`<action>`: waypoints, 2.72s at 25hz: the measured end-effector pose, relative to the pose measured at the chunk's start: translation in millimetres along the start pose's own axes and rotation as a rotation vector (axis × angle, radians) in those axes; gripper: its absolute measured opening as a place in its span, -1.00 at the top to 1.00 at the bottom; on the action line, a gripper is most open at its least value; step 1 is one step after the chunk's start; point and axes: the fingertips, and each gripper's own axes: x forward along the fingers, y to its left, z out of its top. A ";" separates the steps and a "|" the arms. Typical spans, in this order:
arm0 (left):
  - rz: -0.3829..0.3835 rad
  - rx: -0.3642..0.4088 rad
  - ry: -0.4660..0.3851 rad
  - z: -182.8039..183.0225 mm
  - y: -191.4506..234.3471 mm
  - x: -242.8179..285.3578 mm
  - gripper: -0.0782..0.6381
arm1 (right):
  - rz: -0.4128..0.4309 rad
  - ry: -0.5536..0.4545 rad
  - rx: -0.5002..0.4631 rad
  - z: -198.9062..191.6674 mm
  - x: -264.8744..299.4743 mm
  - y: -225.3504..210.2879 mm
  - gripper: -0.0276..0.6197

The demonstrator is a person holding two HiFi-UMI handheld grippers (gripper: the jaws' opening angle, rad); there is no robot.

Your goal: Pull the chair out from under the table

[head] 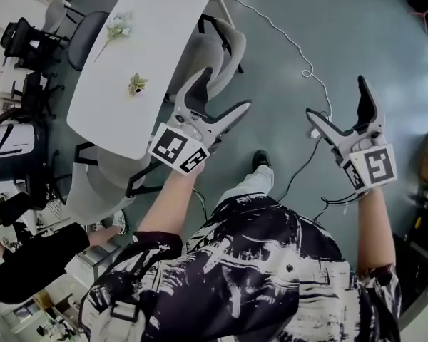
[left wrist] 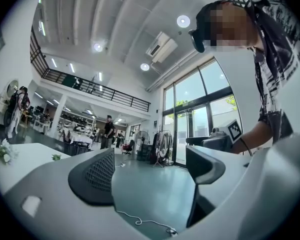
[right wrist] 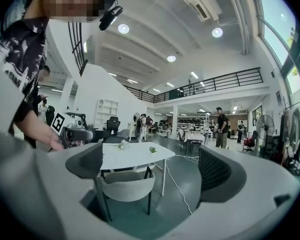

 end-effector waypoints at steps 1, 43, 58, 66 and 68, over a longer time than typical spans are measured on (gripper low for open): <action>0.009 0.004 0.002 1.6 14.2 8.0 -0.40 | 0.013 -0.005 -0.008 5.2 18.3 -10.5 -0.78; 1.050 0.045 0.139 -66.7 105.5 18.7 -0.40 | 1.392 -0.021 -0.504 -68.6 334.8 -0.5 -0.78; 0.632 0.187 0.897 -338.9 222.4 10.8 -0.40 | 1.610 0.180 -1.387 -389.5 412.5 20.1 -0.78; 0.530 0.223 1.048 -406.5 254.2 1.5 -0.02 | 1.659 0.031 -1.519 -443.0 433.6 35.1 -0.33; 0.496 0.252 1.074 -409.7 253.8 1.7 0.08 | 1.684 0.017 -1.532 -443.1 433.9 36.1 0.42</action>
